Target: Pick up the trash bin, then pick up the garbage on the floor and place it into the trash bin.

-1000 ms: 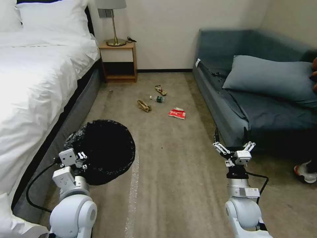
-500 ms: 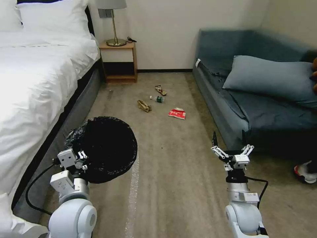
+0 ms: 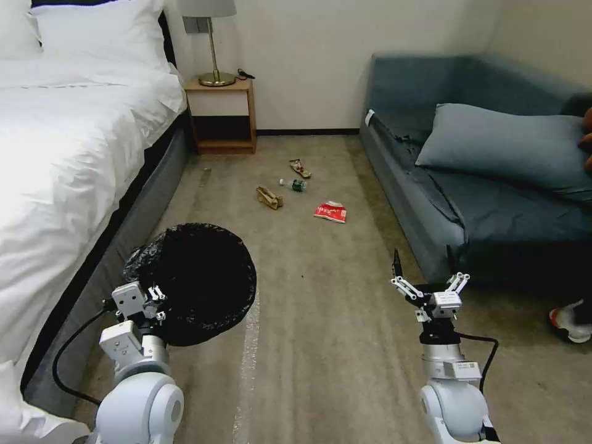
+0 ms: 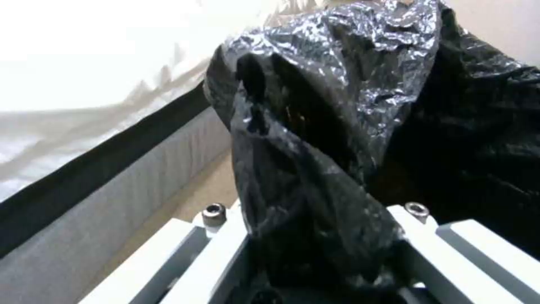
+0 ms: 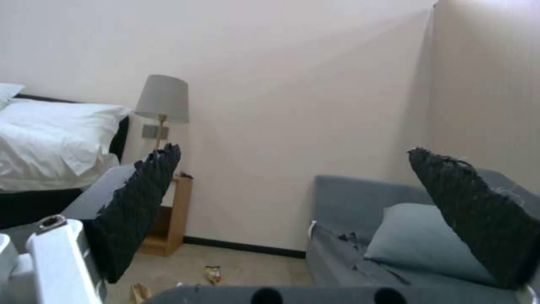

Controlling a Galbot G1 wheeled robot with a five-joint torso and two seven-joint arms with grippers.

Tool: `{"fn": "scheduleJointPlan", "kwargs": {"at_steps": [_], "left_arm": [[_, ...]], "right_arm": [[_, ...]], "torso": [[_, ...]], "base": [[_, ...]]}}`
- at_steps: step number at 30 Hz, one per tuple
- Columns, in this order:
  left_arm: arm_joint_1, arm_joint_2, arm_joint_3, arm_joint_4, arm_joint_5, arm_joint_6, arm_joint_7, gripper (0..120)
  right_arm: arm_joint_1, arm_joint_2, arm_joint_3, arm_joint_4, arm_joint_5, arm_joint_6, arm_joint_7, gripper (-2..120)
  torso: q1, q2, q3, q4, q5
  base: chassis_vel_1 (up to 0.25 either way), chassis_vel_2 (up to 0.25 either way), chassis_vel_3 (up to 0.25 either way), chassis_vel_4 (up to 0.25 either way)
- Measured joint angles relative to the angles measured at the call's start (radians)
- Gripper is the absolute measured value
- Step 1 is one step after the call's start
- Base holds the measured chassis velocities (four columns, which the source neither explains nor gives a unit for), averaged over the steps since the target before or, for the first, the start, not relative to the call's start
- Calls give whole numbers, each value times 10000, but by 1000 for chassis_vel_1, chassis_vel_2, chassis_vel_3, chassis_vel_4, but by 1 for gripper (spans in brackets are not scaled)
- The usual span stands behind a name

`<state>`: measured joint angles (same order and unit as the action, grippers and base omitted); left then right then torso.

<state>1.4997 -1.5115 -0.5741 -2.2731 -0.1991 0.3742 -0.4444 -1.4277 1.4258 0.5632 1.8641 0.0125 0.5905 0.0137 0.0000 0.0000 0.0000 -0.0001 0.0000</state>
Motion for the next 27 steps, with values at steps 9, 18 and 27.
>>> {"fn": "scheduleJointPlan", "kwargs": {"at_steps": [9,18,27], "left_arm": [[-18,7,-36,97,11,-51,-1,4],[-81,21,-58,143,11,-57,7,4],[-91,5,-54,178,21,-60,8,4]], "right_arm": [[25,17,6,-68,-1,0,-25,100],[88,14,31,-98,14,-3,-30,100],[128,36,39,-120,99,-7,-44,100]], "torso": [[0,0,0,1,0],[0,0,0,1,0],[0,0,0,0,0]], "base": [[-47,57,50,-37],[-36,33,33,-33],[-49,42,48,-54]]}}
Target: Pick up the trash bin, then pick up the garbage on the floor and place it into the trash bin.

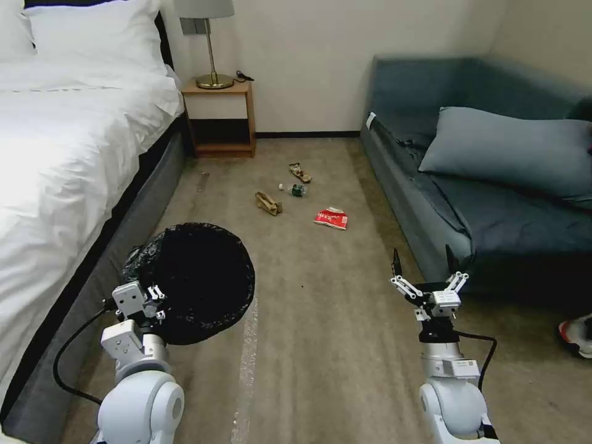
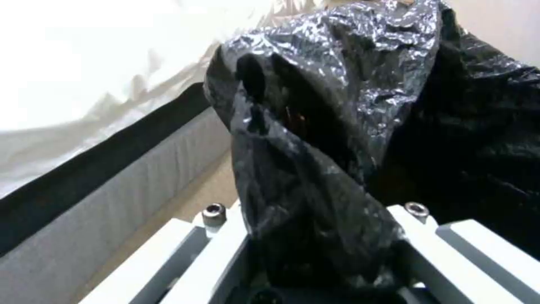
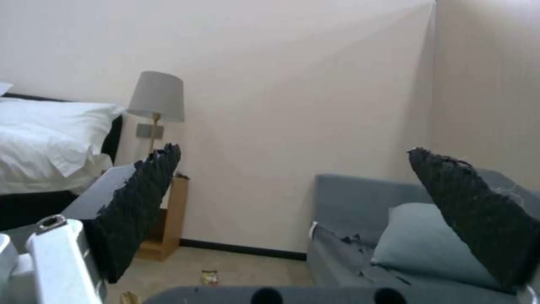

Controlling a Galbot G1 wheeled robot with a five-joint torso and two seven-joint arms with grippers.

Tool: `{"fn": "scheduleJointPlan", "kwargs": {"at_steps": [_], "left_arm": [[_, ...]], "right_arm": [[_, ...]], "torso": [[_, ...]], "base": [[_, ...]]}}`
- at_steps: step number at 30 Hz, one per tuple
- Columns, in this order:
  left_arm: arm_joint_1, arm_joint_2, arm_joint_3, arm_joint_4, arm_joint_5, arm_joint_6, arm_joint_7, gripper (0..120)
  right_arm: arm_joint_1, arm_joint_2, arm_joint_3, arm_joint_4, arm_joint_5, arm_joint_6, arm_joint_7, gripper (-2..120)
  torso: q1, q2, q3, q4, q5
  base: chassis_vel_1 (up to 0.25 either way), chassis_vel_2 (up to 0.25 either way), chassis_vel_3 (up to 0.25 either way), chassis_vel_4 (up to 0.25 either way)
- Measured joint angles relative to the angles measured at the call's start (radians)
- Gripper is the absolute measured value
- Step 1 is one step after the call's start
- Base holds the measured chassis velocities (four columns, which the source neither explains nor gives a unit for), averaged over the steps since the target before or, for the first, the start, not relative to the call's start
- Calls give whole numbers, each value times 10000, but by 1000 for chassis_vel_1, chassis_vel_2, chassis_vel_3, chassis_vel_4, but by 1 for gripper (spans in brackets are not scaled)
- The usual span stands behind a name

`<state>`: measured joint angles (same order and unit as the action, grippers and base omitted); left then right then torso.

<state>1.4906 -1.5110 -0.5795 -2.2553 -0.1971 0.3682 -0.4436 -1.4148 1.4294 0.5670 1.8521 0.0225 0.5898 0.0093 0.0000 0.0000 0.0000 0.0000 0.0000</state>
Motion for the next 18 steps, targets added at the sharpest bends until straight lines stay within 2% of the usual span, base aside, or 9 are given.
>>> {"fn": "scheduleJointPlan", "kwargs": {"at_steps": [11,18], "left_arm": [[30,57,-128,-97,-42,-2,0,4],[134,48,-118,-139,-42,-73,3,4]], "right_arm": [[-69,33,57,70,66,52,-89,100],[-133,56,102,199,29,137,-168,100]], "torso": [[-1,0,0,0,0],[0,0,0,0,1]], "base": [[-82,87,81,-82],[-160,155,163,-167]]}}
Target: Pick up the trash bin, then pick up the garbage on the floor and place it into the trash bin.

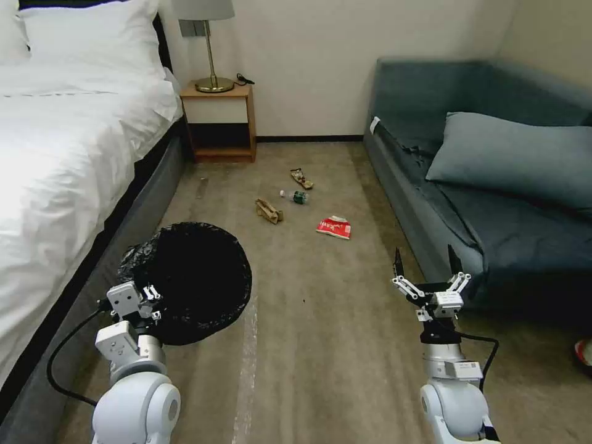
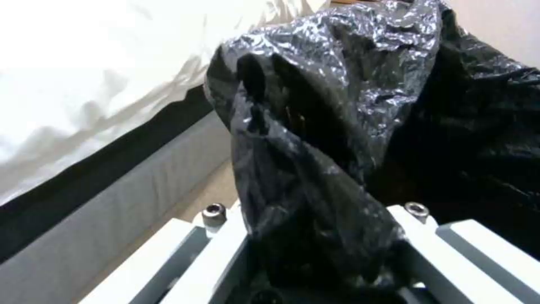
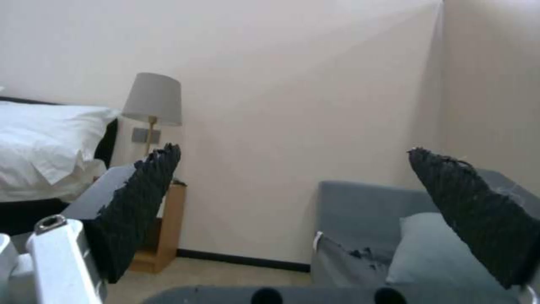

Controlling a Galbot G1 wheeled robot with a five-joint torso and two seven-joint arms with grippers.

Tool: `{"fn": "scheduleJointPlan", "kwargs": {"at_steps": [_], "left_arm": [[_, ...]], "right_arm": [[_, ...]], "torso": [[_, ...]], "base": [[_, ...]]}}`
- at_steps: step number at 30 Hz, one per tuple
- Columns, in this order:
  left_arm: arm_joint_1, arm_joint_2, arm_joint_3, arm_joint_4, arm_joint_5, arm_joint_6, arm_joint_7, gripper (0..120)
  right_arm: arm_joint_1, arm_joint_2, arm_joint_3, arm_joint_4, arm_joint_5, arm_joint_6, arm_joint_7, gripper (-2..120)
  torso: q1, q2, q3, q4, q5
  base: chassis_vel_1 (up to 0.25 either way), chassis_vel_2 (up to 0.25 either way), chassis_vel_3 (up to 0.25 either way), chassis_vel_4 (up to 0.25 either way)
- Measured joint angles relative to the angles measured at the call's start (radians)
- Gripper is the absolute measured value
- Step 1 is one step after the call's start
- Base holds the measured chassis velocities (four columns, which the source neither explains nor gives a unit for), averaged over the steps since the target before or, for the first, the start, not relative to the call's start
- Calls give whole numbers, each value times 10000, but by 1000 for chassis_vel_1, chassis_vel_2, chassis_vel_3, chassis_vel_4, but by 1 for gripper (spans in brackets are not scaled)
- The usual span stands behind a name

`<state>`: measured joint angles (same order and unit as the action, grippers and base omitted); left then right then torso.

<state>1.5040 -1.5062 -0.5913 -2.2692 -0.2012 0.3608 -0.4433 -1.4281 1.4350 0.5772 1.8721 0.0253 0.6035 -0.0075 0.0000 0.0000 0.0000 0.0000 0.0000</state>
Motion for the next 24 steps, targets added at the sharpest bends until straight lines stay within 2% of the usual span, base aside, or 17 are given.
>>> {"fn": "scheduleJointPlan", "kwargs": {"at_steps": [24], "left_arm": [[-57,-11,-14,-6,145,-18,-43,4]], "right_arm": [[-59,-19,41,-115,26,106,-270,100]], "torso": [[0,0,0,0,-1]], "base": [[-214,209,211,-211]]}}
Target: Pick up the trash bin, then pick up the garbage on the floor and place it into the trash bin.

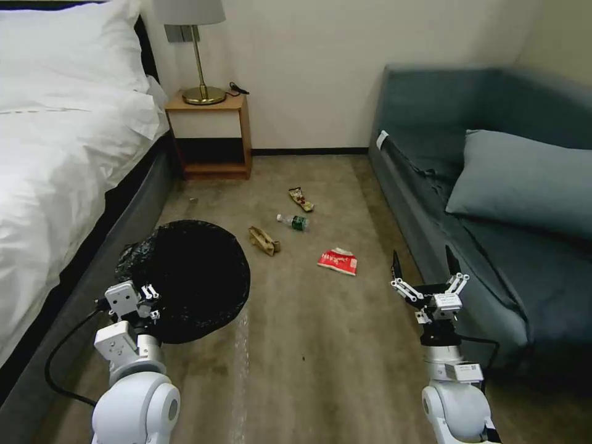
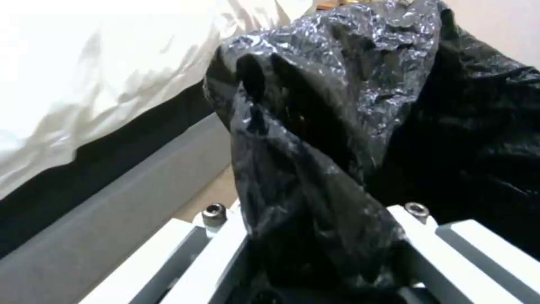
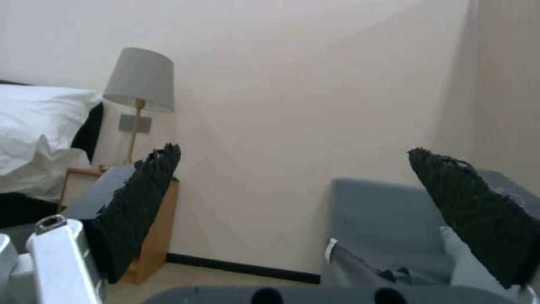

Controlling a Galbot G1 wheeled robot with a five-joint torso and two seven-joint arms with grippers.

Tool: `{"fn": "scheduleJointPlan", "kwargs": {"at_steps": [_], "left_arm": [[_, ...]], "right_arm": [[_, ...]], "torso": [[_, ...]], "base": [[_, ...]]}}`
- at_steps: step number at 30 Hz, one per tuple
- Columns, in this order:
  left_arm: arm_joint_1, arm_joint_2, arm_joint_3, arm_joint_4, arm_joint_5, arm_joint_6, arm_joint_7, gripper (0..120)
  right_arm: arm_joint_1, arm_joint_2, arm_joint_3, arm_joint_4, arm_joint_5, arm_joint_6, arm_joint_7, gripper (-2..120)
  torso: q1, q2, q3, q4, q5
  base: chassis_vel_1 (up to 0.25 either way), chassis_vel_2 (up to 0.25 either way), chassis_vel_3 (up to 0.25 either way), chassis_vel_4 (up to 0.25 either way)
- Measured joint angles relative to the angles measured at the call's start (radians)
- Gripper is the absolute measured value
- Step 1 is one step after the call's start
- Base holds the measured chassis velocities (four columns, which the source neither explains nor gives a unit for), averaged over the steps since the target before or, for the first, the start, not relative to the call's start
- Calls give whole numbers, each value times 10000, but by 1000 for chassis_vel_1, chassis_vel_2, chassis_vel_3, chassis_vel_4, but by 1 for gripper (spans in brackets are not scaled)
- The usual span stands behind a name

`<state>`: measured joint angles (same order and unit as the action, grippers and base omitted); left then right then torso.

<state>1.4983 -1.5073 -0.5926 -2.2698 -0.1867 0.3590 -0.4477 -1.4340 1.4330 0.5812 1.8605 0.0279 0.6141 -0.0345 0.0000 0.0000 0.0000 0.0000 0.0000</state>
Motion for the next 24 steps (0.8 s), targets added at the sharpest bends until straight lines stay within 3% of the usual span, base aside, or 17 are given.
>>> {"fn": "scheduleJointPlan", "kwargs": {"at_steps": [24], "left_arm": [[323,14,-15,-347,24,-110,0,4]], "right_arm": [[-287,42,-15,171,70,255,-392,100]], "torso": [[0,0,0,0,-3]], "base": [[-246,249,249,-246]]}}
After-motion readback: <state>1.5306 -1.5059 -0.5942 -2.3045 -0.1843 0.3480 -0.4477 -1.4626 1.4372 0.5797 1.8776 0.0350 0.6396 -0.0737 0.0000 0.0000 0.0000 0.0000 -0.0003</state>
